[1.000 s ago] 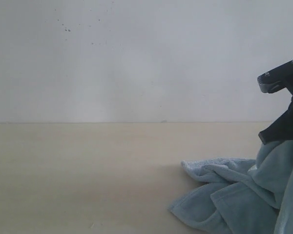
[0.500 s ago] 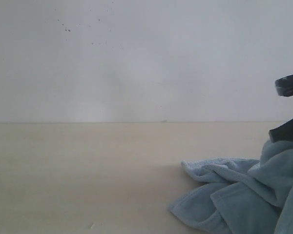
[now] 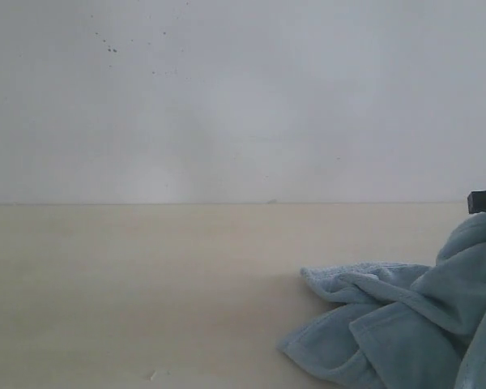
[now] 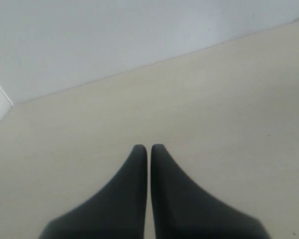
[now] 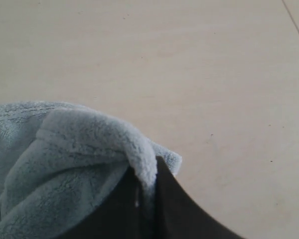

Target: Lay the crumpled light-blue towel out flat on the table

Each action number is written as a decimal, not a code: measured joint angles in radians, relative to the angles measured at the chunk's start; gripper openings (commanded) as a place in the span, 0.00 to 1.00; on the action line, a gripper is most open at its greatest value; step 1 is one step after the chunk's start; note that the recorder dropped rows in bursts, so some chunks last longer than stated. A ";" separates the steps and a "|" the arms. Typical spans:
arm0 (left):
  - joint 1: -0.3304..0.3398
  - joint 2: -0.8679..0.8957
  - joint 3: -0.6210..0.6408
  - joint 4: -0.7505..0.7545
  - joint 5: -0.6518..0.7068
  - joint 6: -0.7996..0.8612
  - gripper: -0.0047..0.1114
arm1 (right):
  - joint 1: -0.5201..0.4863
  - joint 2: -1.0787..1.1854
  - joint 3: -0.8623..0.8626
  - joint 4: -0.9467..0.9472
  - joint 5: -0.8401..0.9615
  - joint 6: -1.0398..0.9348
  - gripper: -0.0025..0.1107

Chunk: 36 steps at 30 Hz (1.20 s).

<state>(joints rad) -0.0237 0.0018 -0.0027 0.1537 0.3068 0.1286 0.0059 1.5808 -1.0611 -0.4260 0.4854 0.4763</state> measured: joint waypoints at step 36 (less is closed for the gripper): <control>-0.547 1.557 -1.005 -0.343 0.239 -0.070 0.08 | -0.002 0.157 0.000 0.192 0.024 -0.122 0.02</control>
<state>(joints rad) -0.5710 1.5586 -1.0073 -0.1893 0.5453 0.0586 0.0038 1.7379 -1.0611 -0.2343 0.5097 0.3544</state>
